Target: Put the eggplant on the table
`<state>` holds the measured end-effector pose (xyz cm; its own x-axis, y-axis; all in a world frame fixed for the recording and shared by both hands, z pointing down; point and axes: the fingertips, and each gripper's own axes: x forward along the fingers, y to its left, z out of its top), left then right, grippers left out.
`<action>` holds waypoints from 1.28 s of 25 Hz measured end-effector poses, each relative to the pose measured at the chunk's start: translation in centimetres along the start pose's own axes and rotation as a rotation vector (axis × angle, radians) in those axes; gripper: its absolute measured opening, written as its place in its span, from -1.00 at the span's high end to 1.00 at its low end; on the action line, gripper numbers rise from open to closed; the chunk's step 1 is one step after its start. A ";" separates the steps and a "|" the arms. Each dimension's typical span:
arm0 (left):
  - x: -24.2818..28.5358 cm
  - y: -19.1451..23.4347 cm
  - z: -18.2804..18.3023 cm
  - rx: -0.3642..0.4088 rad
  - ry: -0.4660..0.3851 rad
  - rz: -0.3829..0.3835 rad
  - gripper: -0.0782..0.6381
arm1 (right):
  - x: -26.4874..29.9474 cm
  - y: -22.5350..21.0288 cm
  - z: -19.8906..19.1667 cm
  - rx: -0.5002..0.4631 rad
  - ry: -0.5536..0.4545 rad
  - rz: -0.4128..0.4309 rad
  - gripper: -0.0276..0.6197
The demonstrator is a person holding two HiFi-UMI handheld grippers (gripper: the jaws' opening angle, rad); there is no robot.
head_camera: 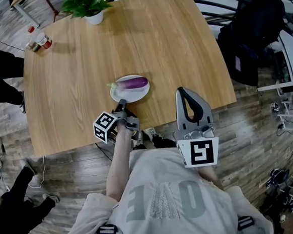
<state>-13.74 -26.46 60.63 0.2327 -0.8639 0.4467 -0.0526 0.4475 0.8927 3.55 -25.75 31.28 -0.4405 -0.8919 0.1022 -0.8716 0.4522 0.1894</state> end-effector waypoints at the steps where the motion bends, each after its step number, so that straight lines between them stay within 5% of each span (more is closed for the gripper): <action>1: 0.0 0.0 0.0 -0.001 0.000 0.002 0.73 | 0.0 0.0 0.0 0.000 0.003 0.001 0.86; 19: 0.3 0.5 0.2 0.007 -0.002 0.055 0.72 | -0.4 -0.8 0.2 -0.002 -0.002 -0.025 0.86; 25: -0.1 -0.5 0.3 -0.009 -0.011 0.047 0.35 | -0.5 -0.2 0.4 -0.003 -0.014 0.001 0.86; 32: -1.3 -0.2 1.1 0.041 -0.046 0.110 0.26 | -0.2 0.1 0.2 0.016 -0.016 0.028 0.86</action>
<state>-15.15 -25.68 59.99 0.1789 -0.8200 0.5437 -0.1157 0.5313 0.8393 3.49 -25.56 31.14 -0.4679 -0.8790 0.0917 -0.8622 0.4768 0.1708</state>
